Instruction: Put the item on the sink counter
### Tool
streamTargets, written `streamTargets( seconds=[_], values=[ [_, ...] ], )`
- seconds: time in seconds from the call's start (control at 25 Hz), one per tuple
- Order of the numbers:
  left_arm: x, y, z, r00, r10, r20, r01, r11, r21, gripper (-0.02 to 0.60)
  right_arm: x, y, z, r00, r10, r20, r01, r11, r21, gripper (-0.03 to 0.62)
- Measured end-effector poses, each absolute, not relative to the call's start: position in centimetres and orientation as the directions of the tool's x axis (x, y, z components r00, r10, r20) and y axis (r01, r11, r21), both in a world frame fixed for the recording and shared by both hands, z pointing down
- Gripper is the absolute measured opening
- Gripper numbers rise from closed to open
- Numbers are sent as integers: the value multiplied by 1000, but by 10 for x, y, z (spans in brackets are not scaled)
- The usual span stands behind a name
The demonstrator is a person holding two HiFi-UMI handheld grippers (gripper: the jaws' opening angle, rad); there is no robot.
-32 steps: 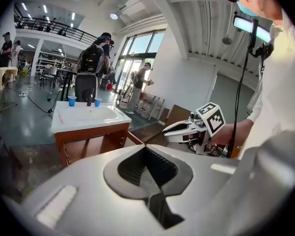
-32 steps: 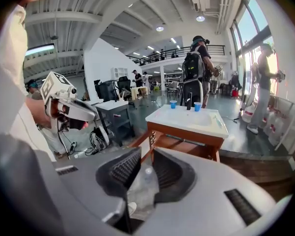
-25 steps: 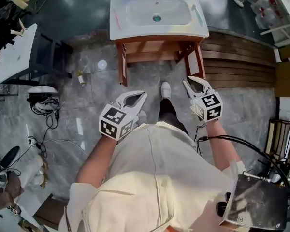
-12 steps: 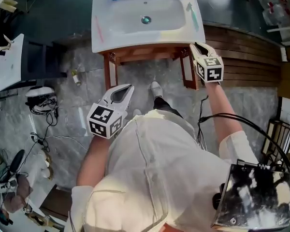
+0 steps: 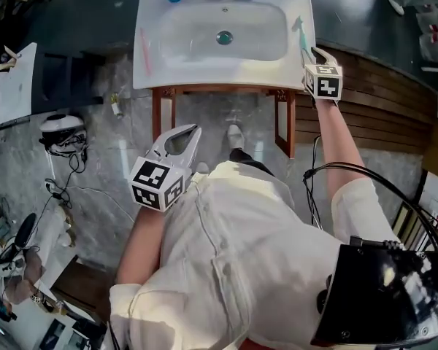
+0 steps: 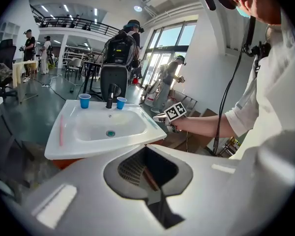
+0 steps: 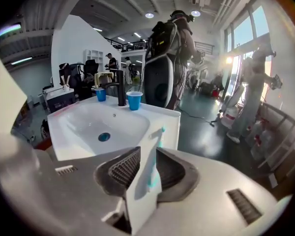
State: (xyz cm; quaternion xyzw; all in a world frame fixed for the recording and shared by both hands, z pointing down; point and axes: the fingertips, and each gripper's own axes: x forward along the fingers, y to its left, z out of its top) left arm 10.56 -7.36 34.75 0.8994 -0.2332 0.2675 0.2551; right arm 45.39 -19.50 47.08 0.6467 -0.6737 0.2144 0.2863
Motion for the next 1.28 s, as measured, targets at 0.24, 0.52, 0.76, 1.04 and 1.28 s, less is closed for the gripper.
streamTargets(
  seconds=[0.24, 0.52, 0.76, 1.04, 1.28],
  values=[
    [114, -88, 357, 720, -301, 626, -591, -738, 325, 5, 476, -222, 503, 2, -716, 698, -997, 52, 55, 75],
    [121, -94, 357, 707, -304, 638, -603, -731, 319, 5, 482, -229, 522, -1, -693, 721, -999, 25, 23, 75],
    [123, -92, 361, 704, -306, 641, -610, -723, 325, 5, 484, -231, 525, 11, -694, 720, -1000, 4, 19, 49],
    [112, -83, 359, 707, -316, 633, -613, -720, 325, 5, 481, -225, 523, 8, -699, 715, -1000, -11, 1, 48],
    [94, -72, 356, 715, -322, 620, -612, -717, 333, 5, 461, -210, 513, -10, -702, 712, -1000, -1, -15, 48]
  ],
)
